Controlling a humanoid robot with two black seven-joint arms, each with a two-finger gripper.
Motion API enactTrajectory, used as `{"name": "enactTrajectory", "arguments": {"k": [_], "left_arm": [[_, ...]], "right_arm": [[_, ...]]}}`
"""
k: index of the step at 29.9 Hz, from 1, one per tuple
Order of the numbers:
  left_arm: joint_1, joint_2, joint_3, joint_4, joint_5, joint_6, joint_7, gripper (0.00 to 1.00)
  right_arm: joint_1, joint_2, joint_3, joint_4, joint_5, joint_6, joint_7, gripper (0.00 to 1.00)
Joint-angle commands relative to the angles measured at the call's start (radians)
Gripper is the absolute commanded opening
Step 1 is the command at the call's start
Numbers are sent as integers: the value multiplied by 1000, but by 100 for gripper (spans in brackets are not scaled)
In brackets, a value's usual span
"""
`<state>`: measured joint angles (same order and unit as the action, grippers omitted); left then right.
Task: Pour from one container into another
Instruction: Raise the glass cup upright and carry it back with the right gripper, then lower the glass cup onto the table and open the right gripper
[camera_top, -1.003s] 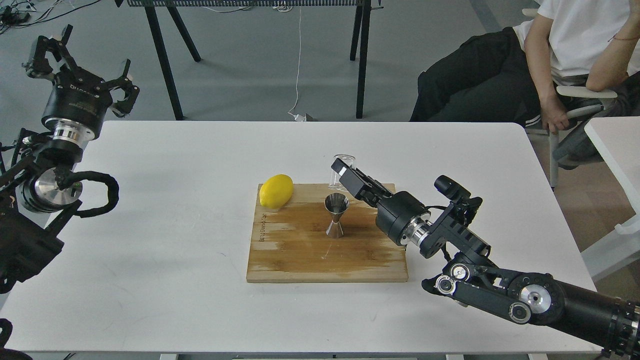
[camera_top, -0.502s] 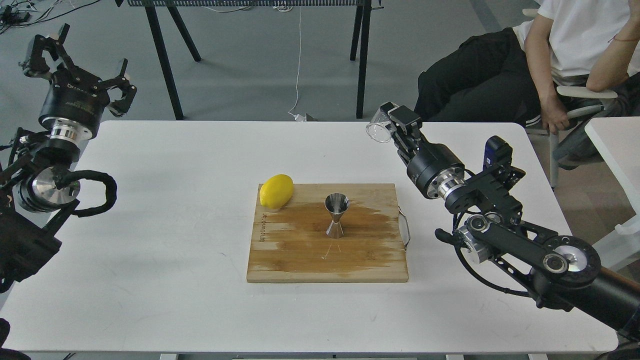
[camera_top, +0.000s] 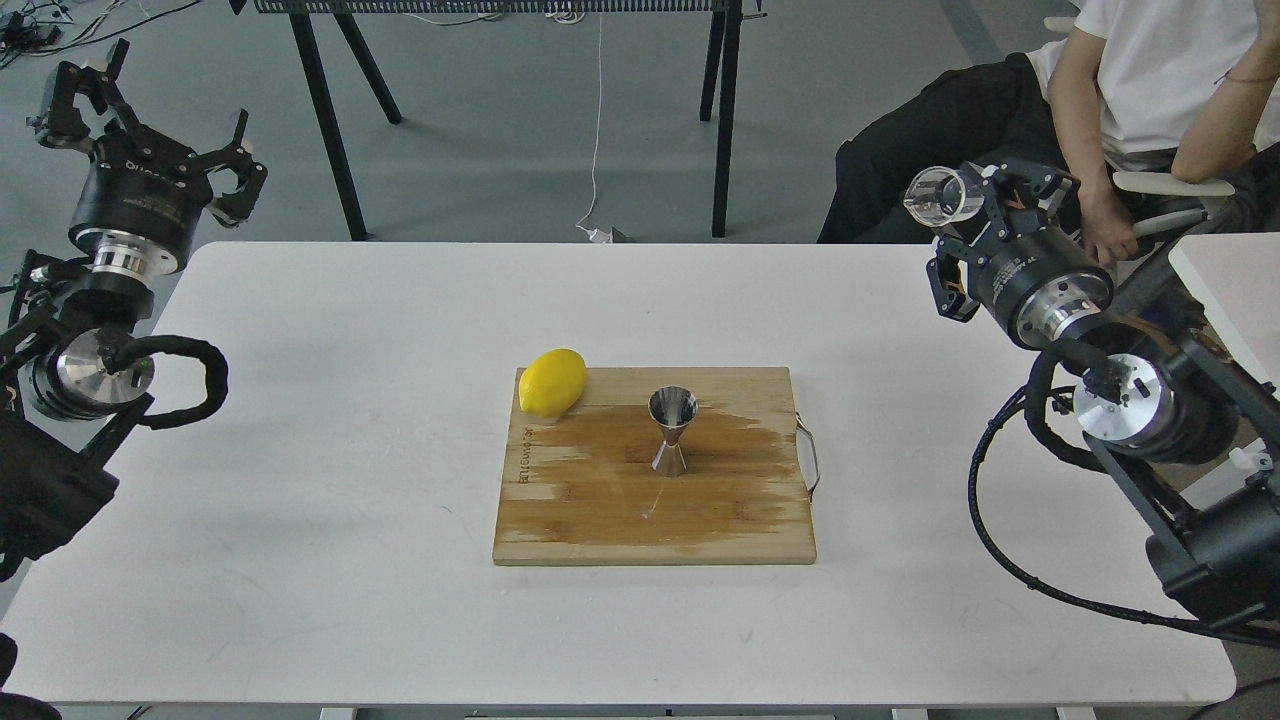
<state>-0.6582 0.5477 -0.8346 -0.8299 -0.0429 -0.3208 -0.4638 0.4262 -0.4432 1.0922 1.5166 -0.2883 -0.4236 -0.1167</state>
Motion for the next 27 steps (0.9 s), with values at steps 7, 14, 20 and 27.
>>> {"name": "enactTrajectory", "arguments": {"k": [7, 14, 20, 27], "left_arm": [[-1, -2, -1, -1, -2, 0, -1, 100], [-1, -6, 0, -8, -2, 5, -1, 100], [-3, -6, 2, -9, -2, 9, 4, 100], [-8, 1, 2, -11, -2, 6, 4, 100]], "right_arm": [[-125, 4, 190, -15, 287, 38, -78, 25], [-198, 35, 248, -56, 434, 43, -92, 25], [-239, 139, 302, -111, 482, 46, -90, 25], [-285, 156, 328, -102, 491, 51, -93, 25]]}}
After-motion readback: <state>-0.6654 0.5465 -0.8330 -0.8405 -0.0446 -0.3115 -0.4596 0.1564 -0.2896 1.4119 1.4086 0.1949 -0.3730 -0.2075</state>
